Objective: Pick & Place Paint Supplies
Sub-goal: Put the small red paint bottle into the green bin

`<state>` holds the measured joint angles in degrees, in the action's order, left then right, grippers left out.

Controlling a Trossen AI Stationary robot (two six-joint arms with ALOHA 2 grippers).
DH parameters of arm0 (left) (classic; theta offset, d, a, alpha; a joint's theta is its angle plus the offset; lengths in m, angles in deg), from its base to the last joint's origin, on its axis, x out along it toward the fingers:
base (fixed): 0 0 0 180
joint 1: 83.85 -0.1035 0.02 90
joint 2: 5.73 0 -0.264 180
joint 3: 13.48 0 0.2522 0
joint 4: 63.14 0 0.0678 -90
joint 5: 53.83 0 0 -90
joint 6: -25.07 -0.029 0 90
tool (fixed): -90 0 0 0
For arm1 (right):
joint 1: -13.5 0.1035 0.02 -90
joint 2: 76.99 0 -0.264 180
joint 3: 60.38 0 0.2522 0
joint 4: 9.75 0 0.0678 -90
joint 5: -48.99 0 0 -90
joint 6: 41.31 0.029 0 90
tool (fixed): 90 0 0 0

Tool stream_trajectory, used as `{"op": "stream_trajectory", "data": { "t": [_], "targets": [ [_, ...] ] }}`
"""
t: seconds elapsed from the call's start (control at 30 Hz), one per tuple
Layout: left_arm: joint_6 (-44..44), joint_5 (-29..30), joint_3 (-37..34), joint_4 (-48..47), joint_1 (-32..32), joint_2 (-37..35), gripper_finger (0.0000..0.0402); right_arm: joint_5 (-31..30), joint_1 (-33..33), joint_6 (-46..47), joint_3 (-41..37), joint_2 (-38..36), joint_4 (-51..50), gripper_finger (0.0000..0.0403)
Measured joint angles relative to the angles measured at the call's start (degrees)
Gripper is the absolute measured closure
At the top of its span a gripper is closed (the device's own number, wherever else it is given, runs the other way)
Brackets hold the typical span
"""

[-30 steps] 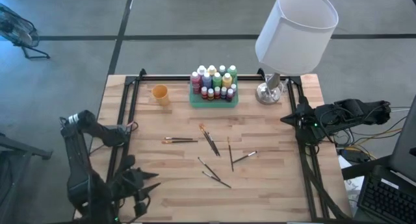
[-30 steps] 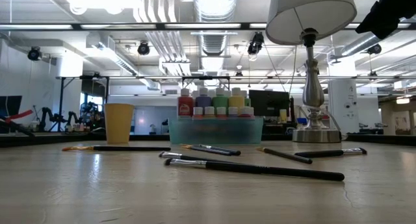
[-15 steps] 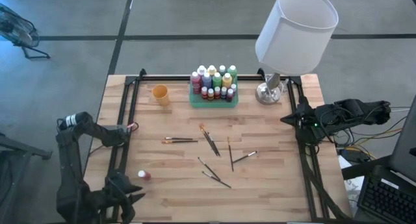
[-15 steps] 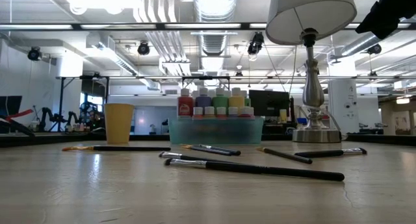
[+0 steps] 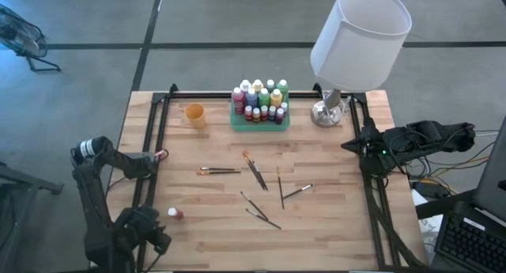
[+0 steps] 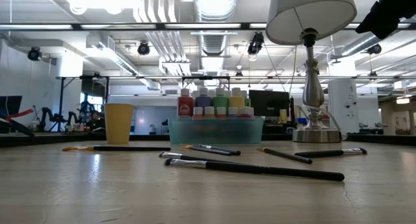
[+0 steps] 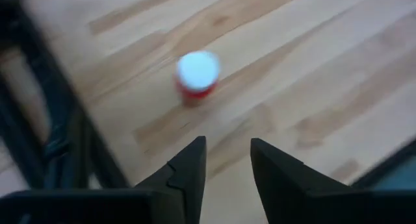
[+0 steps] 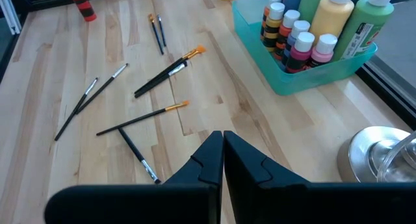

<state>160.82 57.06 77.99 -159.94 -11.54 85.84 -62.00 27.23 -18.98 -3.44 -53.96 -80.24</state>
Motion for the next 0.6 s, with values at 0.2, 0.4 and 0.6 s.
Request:
{"op": "stream_trajectory", "data": {
  "t": [0.2, 0.4, 0.6],
  "targets": [
    [0.41, -1.56, -2.01, 0.34, -1.21, 0.0, 0.0224, 0.0, 0.01, 0.0, 0.0, 0.01, 0.02, 0.0394],
    [-0.45, -1.68, -4.46, 0.54, -2.75, 0.0, 0.016, -0.01, 0.0, 0.0, 0.0, 0.0, 0.02, 0.0394],
    [0.24, -2.09, -7.67, 4.46, -2.83, 0.0, 0.0141, 0.0, 0.0, 0.0, 0.0, 0.0, 0.02, 0.0394]
  ]
}}
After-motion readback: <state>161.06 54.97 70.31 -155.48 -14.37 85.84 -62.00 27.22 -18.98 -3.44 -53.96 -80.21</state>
